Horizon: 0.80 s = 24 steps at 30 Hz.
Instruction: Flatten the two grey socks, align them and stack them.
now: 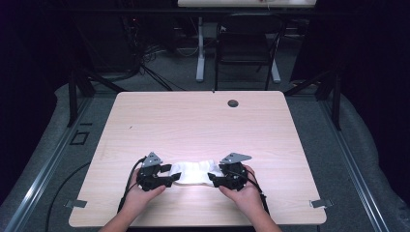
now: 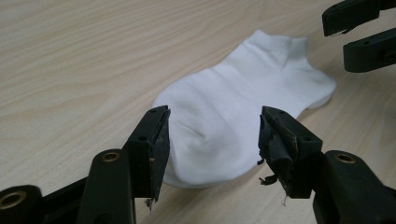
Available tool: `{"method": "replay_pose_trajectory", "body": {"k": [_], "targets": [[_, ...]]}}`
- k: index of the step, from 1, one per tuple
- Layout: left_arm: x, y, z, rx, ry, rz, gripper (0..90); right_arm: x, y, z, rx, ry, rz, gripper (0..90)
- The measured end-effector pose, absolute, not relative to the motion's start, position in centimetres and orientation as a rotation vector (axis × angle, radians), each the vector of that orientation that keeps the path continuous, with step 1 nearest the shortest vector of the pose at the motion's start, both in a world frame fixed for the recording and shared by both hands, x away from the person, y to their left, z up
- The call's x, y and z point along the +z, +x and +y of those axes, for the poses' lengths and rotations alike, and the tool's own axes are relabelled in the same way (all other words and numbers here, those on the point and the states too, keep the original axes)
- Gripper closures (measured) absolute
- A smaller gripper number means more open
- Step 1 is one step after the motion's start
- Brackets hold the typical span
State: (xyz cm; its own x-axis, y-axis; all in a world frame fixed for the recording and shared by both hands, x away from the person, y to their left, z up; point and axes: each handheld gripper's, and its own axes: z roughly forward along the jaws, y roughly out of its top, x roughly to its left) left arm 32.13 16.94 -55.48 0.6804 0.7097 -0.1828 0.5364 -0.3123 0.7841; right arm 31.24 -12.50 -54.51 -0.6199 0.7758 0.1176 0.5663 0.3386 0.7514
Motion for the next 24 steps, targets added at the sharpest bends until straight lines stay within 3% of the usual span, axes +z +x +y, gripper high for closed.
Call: {"method": "replay_pose_trajectory", "body": {"k": [14, 24], "targets": [[-53.8, 30.5, 19.1, 0.260, 1.991, 0.972, 43.1, -52.7, 28.2, -15.5, 1.219, 1.183, 2.250, 42.2], [-55.5, 29.7, 21.1, 0.300, 2.029, 0.998, 43.4, -54.9, 27.1, -17.0, 1.184, 1.162, 2.225, 48.6]]}}
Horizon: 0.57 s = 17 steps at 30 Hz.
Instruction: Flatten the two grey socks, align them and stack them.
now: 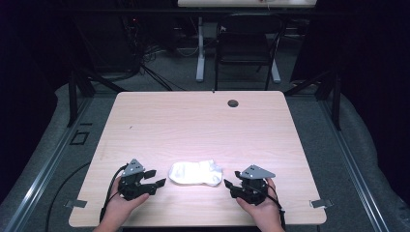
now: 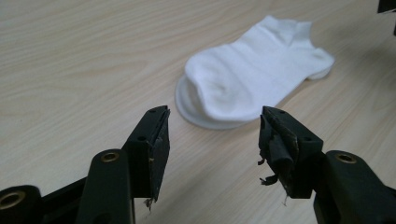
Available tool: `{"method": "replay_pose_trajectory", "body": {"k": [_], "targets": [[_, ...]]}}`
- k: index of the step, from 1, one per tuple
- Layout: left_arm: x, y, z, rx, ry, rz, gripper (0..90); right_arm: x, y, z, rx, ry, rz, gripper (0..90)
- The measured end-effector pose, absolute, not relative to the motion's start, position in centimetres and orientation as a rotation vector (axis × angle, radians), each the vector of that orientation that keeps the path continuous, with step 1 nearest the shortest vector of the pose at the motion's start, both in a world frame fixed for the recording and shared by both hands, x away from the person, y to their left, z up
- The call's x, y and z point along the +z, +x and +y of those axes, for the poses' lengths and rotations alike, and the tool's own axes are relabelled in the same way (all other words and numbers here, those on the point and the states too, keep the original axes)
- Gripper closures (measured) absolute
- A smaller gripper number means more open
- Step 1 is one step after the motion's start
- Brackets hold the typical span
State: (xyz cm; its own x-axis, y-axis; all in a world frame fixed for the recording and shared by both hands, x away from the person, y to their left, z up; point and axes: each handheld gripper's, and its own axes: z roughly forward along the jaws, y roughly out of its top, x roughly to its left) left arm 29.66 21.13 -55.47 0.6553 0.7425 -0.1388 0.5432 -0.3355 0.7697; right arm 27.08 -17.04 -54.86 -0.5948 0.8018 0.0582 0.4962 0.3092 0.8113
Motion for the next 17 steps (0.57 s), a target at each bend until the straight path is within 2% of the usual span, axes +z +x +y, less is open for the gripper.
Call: {"method": "replay_pose_trajectory", "body": {"k": [7, 17], "targets": [[-56.7, 30.4, 21.5, 0.314, 2.045, 1.008, 43.6, -56.1, 27.4, -16.9, 1.174, 1.103, 2.259, 58.4], [-57.1, 30.8, 21.6, 0.306, 2.018, 1.018, 44.7, -56.9, 27.7, -16.4, 1.103, 1.106, 2.306, 60.3]]}}
